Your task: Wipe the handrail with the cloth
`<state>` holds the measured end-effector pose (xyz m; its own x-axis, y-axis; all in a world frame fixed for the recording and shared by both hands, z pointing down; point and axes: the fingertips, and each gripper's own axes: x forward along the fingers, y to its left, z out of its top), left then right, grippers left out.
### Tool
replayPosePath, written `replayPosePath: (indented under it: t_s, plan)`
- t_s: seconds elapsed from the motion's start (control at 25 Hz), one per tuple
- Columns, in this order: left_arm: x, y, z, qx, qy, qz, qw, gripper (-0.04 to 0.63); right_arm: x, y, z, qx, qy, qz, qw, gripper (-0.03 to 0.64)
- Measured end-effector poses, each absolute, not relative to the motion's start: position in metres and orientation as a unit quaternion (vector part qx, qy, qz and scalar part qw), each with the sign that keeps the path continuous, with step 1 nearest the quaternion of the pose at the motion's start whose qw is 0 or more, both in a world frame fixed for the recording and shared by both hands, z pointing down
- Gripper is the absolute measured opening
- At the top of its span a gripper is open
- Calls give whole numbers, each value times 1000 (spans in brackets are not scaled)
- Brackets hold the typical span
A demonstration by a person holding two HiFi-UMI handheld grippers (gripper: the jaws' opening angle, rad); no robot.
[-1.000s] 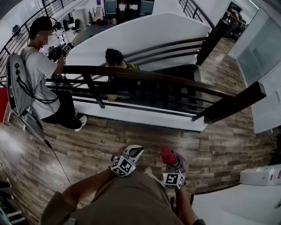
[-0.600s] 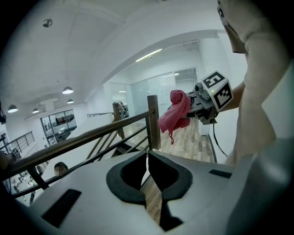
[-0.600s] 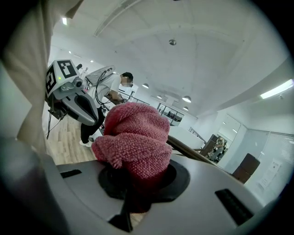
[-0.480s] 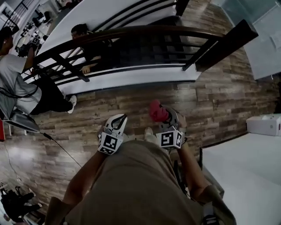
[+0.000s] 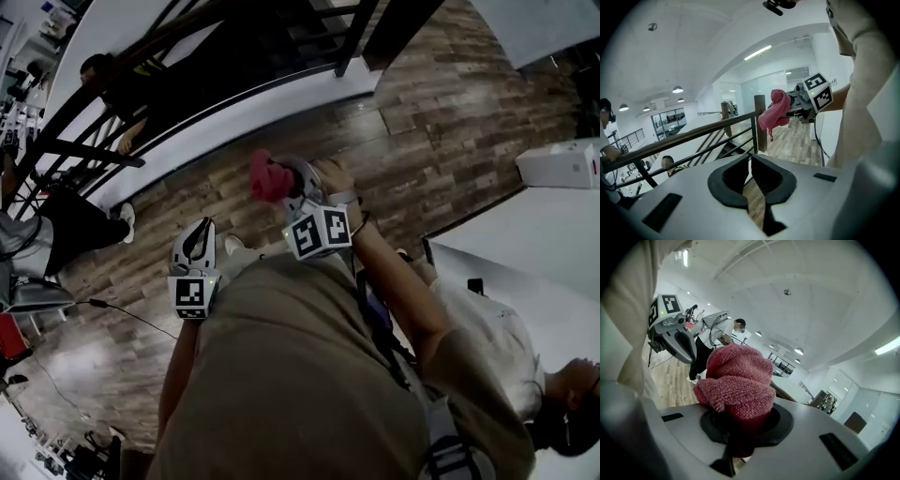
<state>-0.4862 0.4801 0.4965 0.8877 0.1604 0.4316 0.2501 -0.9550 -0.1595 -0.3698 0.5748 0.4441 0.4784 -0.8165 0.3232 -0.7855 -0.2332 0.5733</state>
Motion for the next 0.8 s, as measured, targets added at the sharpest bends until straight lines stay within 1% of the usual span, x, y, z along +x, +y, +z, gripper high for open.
replayPosePath:
  t_s: [0.56,0.68,0.8]
  plan:
    - [-491,485,493,-966,-92,-216,107,18,-392,576,445,742,-541,-53,392,57]
    - [-501,487,495,-967,-90,-214,109,18,-409,575,450,738,-546,-53,394,57]
    - [-490,496,497,-966,-88,-220,105,18,-399,578,453,732,-556,-49,391,57]
